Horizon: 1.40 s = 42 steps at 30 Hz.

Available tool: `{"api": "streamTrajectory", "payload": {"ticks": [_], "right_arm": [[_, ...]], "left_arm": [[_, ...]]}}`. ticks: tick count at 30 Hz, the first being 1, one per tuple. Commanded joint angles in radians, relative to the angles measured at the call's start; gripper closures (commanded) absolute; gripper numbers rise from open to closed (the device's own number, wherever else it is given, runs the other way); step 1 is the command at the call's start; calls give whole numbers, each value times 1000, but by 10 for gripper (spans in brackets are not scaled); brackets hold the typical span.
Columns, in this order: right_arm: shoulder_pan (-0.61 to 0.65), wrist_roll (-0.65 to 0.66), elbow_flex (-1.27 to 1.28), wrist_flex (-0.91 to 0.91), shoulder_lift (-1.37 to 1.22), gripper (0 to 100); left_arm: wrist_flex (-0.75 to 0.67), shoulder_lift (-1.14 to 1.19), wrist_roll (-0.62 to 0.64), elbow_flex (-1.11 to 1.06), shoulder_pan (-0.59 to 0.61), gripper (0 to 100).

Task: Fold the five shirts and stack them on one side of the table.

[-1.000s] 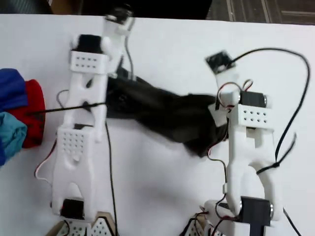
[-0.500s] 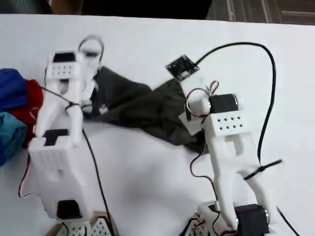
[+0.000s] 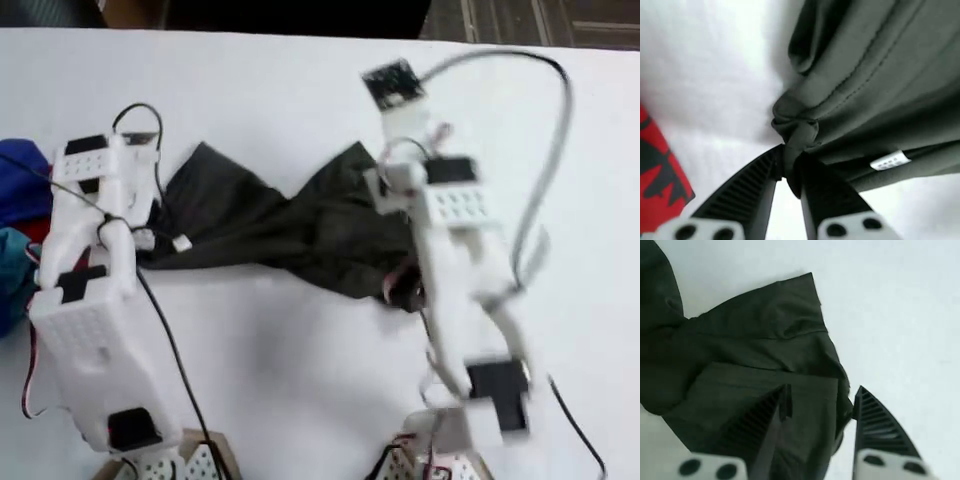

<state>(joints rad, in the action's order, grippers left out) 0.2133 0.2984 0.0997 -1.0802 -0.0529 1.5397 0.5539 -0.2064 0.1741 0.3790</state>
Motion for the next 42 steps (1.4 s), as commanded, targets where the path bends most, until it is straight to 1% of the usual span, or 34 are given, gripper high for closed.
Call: {"api": "streamTrajectory", "payload": {"ticks": [1,7,11,15,16,17,19,21,22,25,28,35,42], "right_arm": [[62,-40,-377,-113,-338,793],[94,-43,-1033,-331,-763,793],[91,-43,-1346,-440,-1024,793],[87,-38,-1557,-561,-1205,796],[87,-38,-1597,-595,-1234,812],[88,-38,-1634,-619,-1257,852],[77,-43,-1679,-631,-1273,996],[65,-44,-1705,-634,-1260,967],[62,-44,-1708,-636,-1245,982],[61,-44,-1676,-641,-1164,978],[67,-43,-1539,-644,-1023,978],[71,-41,-907,-638,-568,978],[74,-35,-313,-573,-163,978]], "left_arm": [[-8,-72,-9,2,14,975],[-3,-72,-9,2,12,975],[-3,-72,-9,2,12,975],[-2,-72,-9,2,14,975],[-2,-72,-9,2,14,975],[-2,-72,-9,2,15,975],[-2,-74,-9,2,14,975],[-2,-74,-9,2,12,975],[-2,-74,-9,4,12,975],[-2,-72,-9,30,14,975],[6,-72,-8,71,15,975],[69,-64,-8,177,17,975],[69,-63,-8,191,12,975]]}}
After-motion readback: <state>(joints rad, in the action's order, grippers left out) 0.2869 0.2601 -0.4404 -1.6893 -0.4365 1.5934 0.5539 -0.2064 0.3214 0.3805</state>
